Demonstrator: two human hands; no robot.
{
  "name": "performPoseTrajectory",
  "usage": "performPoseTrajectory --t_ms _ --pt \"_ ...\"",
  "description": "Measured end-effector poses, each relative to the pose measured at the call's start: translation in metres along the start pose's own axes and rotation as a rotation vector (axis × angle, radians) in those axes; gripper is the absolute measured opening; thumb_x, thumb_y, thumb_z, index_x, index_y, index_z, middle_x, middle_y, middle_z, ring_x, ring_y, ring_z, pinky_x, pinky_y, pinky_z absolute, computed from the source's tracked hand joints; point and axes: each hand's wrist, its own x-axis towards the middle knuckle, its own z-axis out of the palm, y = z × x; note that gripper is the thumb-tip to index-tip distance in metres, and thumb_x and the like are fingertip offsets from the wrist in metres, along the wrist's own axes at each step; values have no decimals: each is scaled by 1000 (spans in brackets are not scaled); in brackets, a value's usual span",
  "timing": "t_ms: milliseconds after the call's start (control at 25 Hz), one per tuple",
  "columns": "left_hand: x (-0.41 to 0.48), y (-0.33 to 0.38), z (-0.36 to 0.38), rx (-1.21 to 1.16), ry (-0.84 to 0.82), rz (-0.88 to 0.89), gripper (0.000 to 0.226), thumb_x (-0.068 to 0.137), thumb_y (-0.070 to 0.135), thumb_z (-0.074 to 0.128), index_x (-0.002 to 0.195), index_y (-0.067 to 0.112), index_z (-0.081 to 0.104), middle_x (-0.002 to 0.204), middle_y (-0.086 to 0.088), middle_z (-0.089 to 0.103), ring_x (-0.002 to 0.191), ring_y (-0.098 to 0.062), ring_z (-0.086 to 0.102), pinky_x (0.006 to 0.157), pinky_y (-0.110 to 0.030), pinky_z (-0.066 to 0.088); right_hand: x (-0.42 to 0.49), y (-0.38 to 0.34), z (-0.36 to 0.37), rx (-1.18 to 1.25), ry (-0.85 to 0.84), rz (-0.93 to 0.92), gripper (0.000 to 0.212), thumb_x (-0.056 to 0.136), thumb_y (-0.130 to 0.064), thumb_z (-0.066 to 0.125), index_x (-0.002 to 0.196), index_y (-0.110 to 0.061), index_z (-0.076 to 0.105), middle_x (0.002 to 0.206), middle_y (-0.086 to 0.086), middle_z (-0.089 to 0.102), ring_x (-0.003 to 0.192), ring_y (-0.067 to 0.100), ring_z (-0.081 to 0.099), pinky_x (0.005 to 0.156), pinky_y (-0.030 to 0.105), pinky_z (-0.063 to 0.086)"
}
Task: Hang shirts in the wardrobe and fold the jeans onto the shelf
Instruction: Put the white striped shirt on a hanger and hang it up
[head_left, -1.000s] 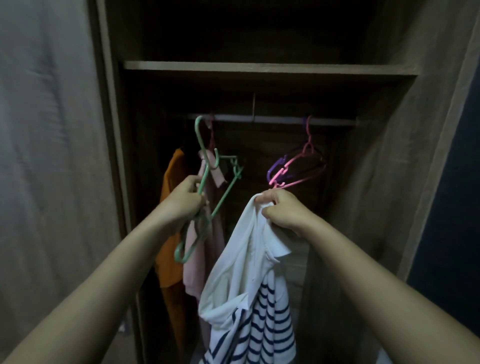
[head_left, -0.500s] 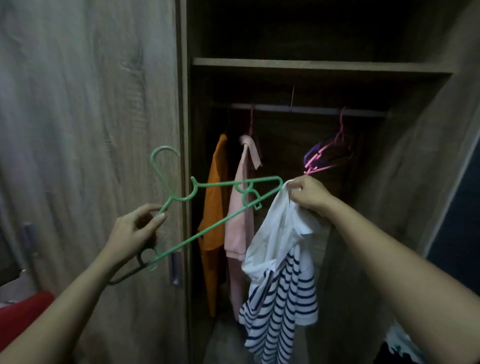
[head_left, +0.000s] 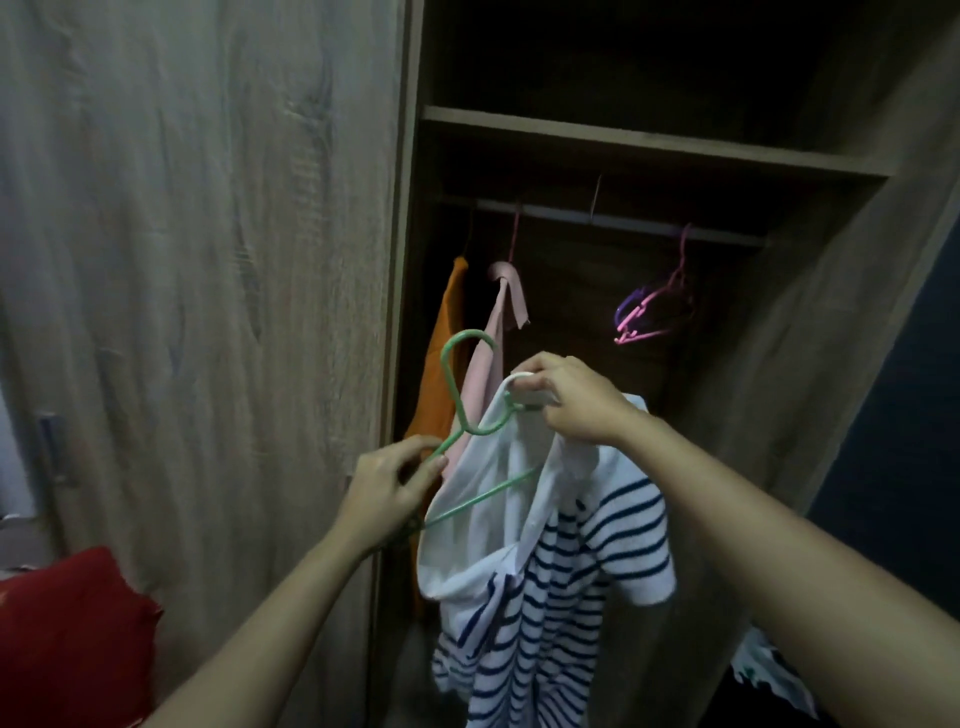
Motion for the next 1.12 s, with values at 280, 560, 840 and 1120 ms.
performPoseTrajectory --t_ms 280,560,840,1120 --pt "13 -10 -33 -8 -65 102 46 82 47 53 105 12 72 94 4 72 86 -3 64 74 -12 48 -11 25 -1 8 -57 120 53 76 5 51 122 -20 61 127 -11 48 121 17 46 98 36 44" --pt "-6 -12 -7 -122 90 -28 33 80 41 63 101 18 74 86 34 65 81 8 64 72 -15 50 -3 0 16 -10 -72 -82 56 74 0 42 120 -24 63 124 -7 54 112 17 49 90 43 48" --pt "-4 -5 -12 -299 128 -126 27 84 34 67 106 19 71 92 4 74 60 0 65 59 -27 56 -7 -15 5 -277 192 -339 47 87 -53 30 105 -24 63 93 -6 65 81 16 56 74 32 39" --pt "-17 29 5 335 320 184 32 87 36 55 114 19 60 105 -4 56 92 -19 52 75 -31 39 -27 4 23 -426 465 -283 28 97 -41 29 80 -22 39 49 -2 56 38 22 54 44 11 6"
